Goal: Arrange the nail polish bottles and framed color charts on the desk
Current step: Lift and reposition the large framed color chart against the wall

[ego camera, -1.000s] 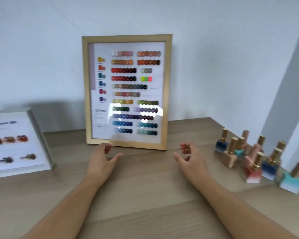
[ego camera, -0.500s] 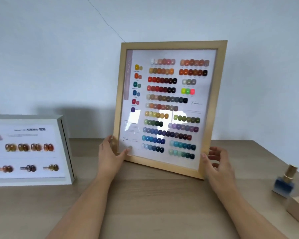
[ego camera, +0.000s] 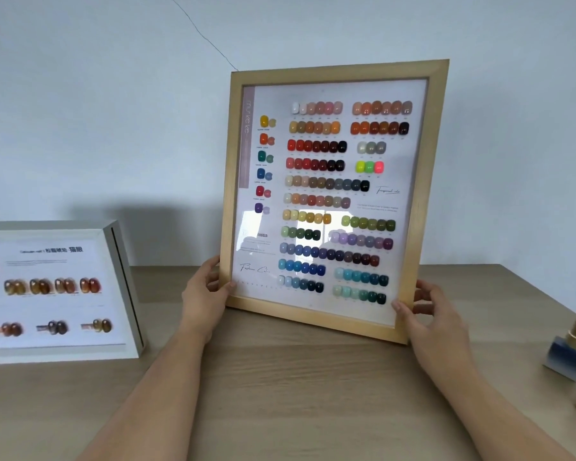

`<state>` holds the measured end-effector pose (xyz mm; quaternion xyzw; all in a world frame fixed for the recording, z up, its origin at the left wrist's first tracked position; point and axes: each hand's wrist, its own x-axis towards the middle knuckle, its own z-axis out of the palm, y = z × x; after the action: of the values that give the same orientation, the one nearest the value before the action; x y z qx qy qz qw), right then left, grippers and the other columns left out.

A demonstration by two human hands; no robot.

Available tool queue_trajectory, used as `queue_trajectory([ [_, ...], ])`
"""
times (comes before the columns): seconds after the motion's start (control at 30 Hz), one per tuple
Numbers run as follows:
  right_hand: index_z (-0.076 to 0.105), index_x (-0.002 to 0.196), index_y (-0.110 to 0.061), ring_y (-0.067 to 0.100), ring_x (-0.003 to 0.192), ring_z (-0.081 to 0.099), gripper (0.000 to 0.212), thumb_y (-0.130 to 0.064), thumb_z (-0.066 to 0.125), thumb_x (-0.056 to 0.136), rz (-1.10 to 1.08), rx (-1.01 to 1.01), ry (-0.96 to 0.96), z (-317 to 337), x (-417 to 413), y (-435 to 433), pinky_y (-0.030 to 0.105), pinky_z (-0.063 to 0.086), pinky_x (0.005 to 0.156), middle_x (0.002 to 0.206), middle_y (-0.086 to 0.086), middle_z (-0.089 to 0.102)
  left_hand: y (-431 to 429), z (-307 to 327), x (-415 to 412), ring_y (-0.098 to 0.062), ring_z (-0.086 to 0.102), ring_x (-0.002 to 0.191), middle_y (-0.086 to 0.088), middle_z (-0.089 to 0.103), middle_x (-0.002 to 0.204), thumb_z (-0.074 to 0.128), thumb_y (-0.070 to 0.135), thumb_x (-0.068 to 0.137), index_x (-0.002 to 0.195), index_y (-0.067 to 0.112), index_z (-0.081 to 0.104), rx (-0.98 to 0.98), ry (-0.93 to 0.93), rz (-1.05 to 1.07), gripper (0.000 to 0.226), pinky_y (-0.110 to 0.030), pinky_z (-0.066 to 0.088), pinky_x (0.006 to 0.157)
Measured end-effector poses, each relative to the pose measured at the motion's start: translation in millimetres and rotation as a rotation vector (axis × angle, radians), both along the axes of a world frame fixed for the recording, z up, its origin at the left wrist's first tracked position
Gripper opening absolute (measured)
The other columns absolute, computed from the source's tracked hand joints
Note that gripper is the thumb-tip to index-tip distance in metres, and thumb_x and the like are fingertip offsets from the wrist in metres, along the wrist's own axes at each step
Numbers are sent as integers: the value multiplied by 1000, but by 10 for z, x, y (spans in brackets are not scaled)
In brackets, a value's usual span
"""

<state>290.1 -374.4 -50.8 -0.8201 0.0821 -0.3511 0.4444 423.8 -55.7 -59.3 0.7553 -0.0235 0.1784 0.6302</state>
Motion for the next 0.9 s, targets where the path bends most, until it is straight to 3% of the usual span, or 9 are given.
queue_trajectory([
  [0.13,49,123,-21,-3,82,51,44,-26,66,83,-22,-10,-10,-23,41,12,11,34,60,88,-16,54,-13,19,-31,-4,63,90,11,68,95,68,2,79,125,36,53,-29,-10,0,59,-18,47,73],
  [0.23,49,123,-19,8,80,52,43,-23,65,84,-46,-12,-31,-35,99,7,18,36,62,86,-9,54,-33,21,-57,-4,63,91,10,68,96,67,3,79,122,40,52,-29,-18,2,58,-16,46,72],
  [0.43,43,132,-11,16,93,48,48,-17,60,88,-67,-20,-57,-43,399,-9,29,38,78,102,1,52,-87,2,-74,-4,61,90,8,65,97,67,4,79,109,53,44,-8,-42,35,62,-22,47,78],
  [0.63,43,132,-8,15,93,46,46,-11,58,88,-66,-68,-79,-61,734,-30,28,36,81,111,3,50,-103,-27,-17,-4,60,90,9,63,95,68,5,79,96,68,38,5,-45,75,71,-16,43,72],
  [0.9,47,128,-8,17,90,49,42,-12,59,87,-43,-100,-88,-68,1020,-92,28,38,82,115,12,53,-136,10,148,1,58,83,15,61,92,68,7,80,115,49,41,38,-19,115,61,-13,41,65],
])
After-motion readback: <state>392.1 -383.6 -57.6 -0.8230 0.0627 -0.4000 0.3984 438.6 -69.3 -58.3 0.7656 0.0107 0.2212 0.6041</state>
